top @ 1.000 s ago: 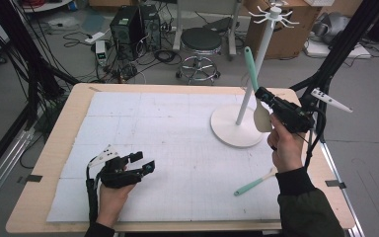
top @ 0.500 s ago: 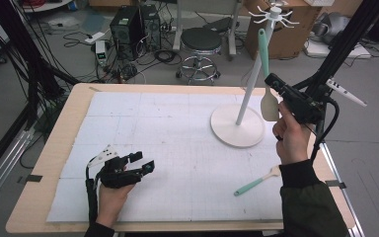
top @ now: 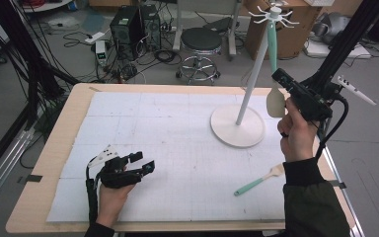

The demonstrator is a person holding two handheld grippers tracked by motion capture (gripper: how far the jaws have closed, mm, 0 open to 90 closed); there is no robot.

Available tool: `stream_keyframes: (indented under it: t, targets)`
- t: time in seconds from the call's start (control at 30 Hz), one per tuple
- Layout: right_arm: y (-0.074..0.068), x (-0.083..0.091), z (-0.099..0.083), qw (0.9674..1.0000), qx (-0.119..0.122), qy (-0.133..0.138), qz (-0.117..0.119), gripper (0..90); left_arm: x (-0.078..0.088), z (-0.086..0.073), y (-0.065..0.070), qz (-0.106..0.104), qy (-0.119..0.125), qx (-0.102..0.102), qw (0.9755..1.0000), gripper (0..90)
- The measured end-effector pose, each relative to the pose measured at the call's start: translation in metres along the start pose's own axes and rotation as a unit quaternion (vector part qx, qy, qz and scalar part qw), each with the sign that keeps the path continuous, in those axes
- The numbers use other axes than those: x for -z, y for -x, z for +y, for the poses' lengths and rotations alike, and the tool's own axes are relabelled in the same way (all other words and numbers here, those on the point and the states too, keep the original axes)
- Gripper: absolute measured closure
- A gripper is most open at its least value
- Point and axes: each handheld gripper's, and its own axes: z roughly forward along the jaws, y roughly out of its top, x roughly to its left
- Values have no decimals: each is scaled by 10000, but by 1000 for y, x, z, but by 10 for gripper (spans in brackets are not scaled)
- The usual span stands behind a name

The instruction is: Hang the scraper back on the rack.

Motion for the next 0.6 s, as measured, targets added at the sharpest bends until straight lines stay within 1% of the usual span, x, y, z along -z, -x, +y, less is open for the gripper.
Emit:
stream_keyframes:
  t: [0.07,0.17,0.23,0.27,0.33,0.47,0.6]
  targets:
    - [1,-1,-1,10000,7,3,1,861,-1,0,0,-14,0,9,10000,279]
    - [2,0,-1,10000,-7,24,6,860,-2,0,2,-30,-8,-31,10000,279]
    - [2,-1,-2,10000,-66,24,11,860,-1,0,1,-31,-3,-16,10000,279]
    - [3,-1,-2,10000,-39,37,-5,860,-1,0,1,-35,-21,-23,10000,279]
    - [4,0,-3,10000,-46,82,4,860,-1,0,1,-25,20,-2,10000,279]
    - [9,1,-7,9998,-161,104,2,860,0,0,1,-22,12,-18,10000,279]
    - [12,2,-8,9997,-194,141,7,860,-1,0,1,-32,2,-7,10000,279]
